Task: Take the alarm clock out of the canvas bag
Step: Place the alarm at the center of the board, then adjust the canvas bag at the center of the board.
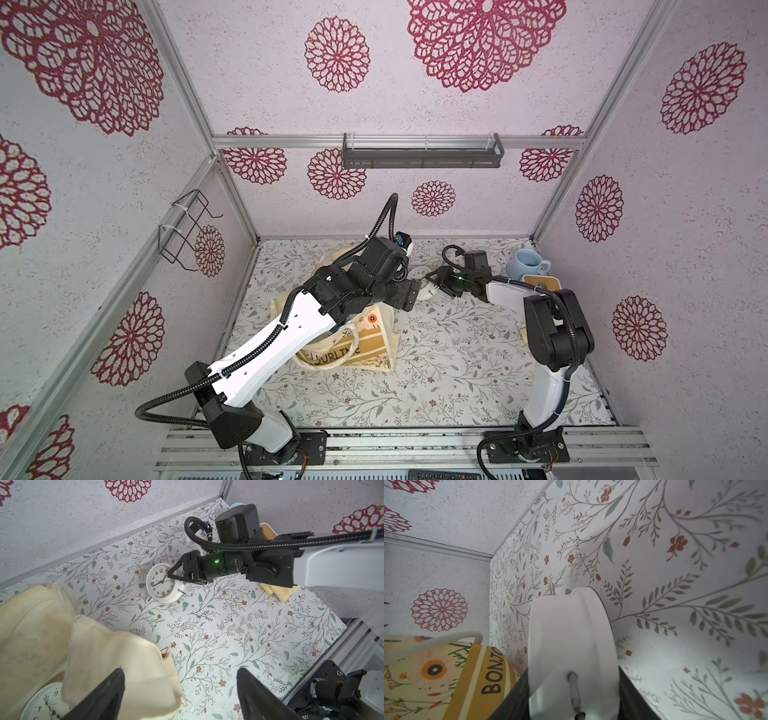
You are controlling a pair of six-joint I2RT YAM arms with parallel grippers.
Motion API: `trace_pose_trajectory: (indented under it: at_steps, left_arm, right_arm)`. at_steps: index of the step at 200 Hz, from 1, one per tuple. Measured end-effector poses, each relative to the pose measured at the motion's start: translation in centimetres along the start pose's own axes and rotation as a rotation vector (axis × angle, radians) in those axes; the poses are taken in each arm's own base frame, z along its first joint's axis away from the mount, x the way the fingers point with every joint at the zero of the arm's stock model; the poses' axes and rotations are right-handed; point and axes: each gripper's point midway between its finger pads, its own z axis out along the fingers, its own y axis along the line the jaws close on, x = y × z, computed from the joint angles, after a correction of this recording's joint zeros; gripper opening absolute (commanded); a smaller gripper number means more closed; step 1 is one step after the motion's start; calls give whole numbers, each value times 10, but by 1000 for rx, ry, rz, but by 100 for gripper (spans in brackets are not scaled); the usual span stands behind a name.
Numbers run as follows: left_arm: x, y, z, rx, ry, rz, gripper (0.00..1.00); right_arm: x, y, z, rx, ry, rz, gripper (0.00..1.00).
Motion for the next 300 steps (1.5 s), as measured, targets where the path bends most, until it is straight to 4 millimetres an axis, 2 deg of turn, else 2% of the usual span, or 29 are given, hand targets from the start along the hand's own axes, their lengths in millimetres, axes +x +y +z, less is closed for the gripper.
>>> trace_pose_trajectory:
  at_steps: [13, 50, 79, 100, 123, 157, 170, 180, 188, 198, 223, 245, 260, 279, 292, 300]
  left_arm:
    - [0, 0, 0, 0, 0, 0, 87]
    - [0, 0, 5, -4, 2, -5, 90]
    - [-1, 3, 6, -26, -4, -12, 90]
    - [-4, 6, 5, -42, -17, -24, 91]
    - [-9, 13, -2, -72, -47, -53, 92]
    - [-10, 30, -29, -143, -73, -149, 92]
    - [-6, 37, -39, -174, -56, -208, 92]
    - [0, 44, -46, -200, -33, -262, 91]
    - [7, 49, -50, -223, -8, -302, 91]
    - [17, 54, -55, -248, 21, -342, 91]
    - [42, 66, -68, -296, 82, -436, 90]
    - [64, 72, -86, -302, 95, -517, 89]
    - [80, 76, -102, -287, 85, -580, 89]
    - [100, 80, -124, -252, 61, -661, 89]
    - [110, 83, -139, -223, 36, -717, 89]
    - [116, 84, -148, -204, 22, -756, 89]
  right_arm:
    - [3, 2, 10, -31, 19, 4, 49]
    - [3, 15, 29, -84, 27, -18, 66]
    - [8, 18, 35, -91, 32, -29, 72]
    - [6, 9, 37, -36, 21, -18, 75]
    - [-1, -2, 35, 30, -10, -6, 77]
    - [-4, -22, 28, 145, -42, -2, 77]
    - [-6, -22, 14, 185, -71, -28, 76]
    - [-8, -15, -3, 212, -103, -73, 75]
    - [-12, -3, -20, 228, -136, -121, 73]
    - [-17, 21, -41, 224, -178, -193, 72]
    - [-21, 116, -96, 144, -279, -423, 71]
    - [2, 210, -128, 20, -296, -629, 73]
    - [24, 255, -138, -47, -268, -721, 75]
    - [49, 286, -136, -93, -203, -774, 75]
    - [56, 292, -126, -98, -163, -781, 77]
    - [60, 289, -115, -84, -136, -782, 78]
